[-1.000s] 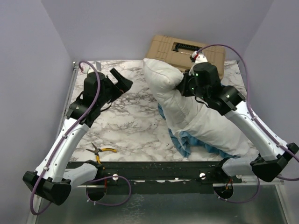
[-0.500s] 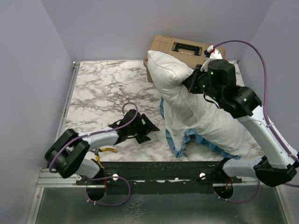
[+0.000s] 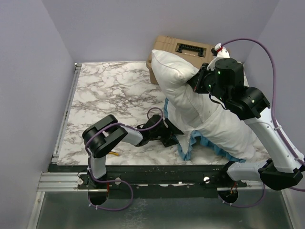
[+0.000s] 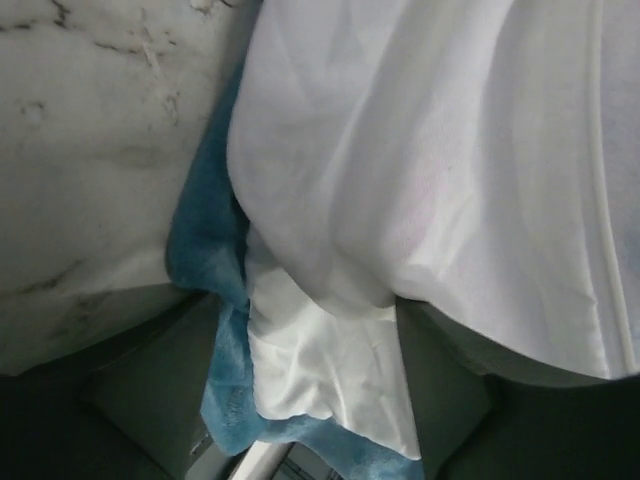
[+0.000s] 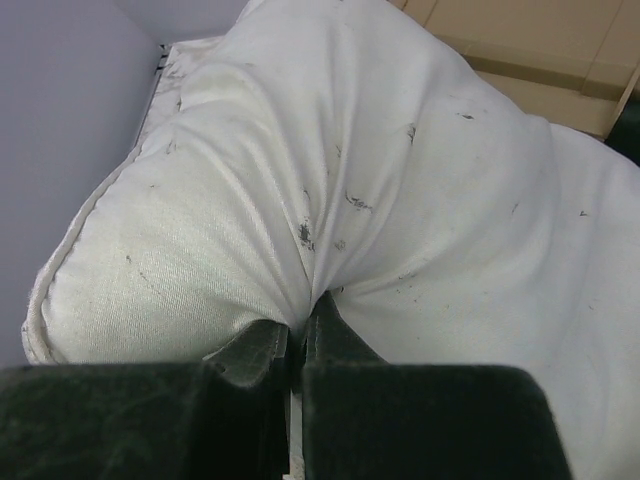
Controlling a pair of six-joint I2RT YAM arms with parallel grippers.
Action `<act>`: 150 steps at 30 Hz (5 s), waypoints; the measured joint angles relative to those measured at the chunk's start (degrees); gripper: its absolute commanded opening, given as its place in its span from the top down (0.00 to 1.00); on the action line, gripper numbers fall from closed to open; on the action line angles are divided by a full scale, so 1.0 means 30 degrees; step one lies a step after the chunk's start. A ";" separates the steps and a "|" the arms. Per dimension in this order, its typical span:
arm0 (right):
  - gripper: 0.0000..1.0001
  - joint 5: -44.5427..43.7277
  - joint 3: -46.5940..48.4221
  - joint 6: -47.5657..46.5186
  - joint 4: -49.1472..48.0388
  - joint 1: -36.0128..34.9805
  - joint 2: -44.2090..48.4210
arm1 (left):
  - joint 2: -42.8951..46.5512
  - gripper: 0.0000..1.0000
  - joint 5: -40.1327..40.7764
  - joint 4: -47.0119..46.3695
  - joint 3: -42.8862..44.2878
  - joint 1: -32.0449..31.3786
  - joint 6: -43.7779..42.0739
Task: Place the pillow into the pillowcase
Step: Stuff the pillow into the pillowcase.
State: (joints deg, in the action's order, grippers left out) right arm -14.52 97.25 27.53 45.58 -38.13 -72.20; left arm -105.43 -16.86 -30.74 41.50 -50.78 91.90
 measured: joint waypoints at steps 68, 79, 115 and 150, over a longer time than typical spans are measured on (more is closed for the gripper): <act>1.00 0.2186 -0.2113 -0.0721 -0.0780 0.0255 -0.1435 | 0.0801 1.00 0.0197 0.2506 0.0568 0.4481 -0.7410; 1.00 0.5661 0.1581 -0.1195 -0.3082 0.0474 -0.1596 | 1.0768 1.00 0.3439 0.9661 0.9748 0.7140 -1.1519; 0.00 0.8874 -0.9071 0.0874 0.0168 0.1647 0.3920 | 1.2444 1.00 0.7169 1.0673 0.1967 0.5632 -1.1570; 0.00 1.6087 -1.7391 0.6841 -1.1344 1.0775 -0.0182 | 0.1749 1.00 0.7038 2.1209 1.6240 0.4473 -2.5449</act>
State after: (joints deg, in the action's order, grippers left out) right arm 33.74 45.08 48.05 11.55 -5.80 -72.75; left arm -100.18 4.25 32.88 90.21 -37.36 15.55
